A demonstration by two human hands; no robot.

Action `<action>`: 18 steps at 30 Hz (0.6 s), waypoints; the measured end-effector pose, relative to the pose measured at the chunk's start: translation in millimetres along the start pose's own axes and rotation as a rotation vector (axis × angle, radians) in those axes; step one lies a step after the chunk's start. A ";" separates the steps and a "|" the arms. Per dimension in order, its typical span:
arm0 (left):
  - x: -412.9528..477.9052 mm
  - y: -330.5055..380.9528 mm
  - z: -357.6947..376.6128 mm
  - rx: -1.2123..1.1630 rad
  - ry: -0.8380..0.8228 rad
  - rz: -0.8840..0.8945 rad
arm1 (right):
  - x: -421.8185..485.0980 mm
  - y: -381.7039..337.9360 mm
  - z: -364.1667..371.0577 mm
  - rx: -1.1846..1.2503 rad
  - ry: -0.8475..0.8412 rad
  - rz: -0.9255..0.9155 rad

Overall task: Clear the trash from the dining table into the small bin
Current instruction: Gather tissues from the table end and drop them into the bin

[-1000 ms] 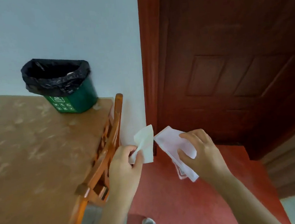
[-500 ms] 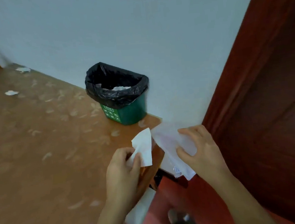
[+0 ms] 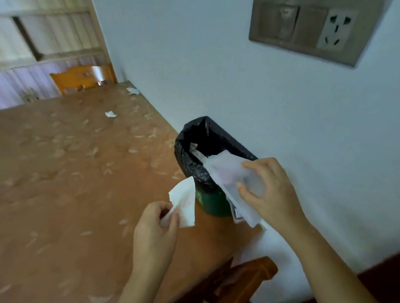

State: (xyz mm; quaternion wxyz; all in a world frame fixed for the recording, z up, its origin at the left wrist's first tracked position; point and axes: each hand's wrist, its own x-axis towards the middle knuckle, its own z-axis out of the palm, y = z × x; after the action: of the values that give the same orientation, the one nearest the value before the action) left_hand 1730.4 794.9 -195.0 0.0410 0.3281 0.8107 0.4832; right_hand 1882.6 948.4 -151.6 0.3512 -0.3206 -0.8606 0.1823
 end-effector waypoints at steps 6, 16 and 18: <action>41.7 0.7 -4.3 -0.015 0.081 -0.029 | 69.5 -0.6 30.5 0.016 -0.018 -0.081; 85.5 -2.2 2.8 -0.004 0.128 0.038 | 144.3 24.2 76.6 -0.056 -0.230 0.003; 92.2 -0.7 8.6 -0.020 0.122 0.047 | 141.0 31.0 76.4 -0.062 -0.261 0.015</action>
State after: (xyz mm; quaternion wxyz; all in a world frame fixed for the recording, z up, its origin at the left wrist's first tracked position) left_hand 1661.2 853.9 -177.0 -0.0165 0.3168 0.7987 0.5113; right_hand 1763.3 1060.1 -152.1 0.2248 -0.3113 -0.9018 0.1984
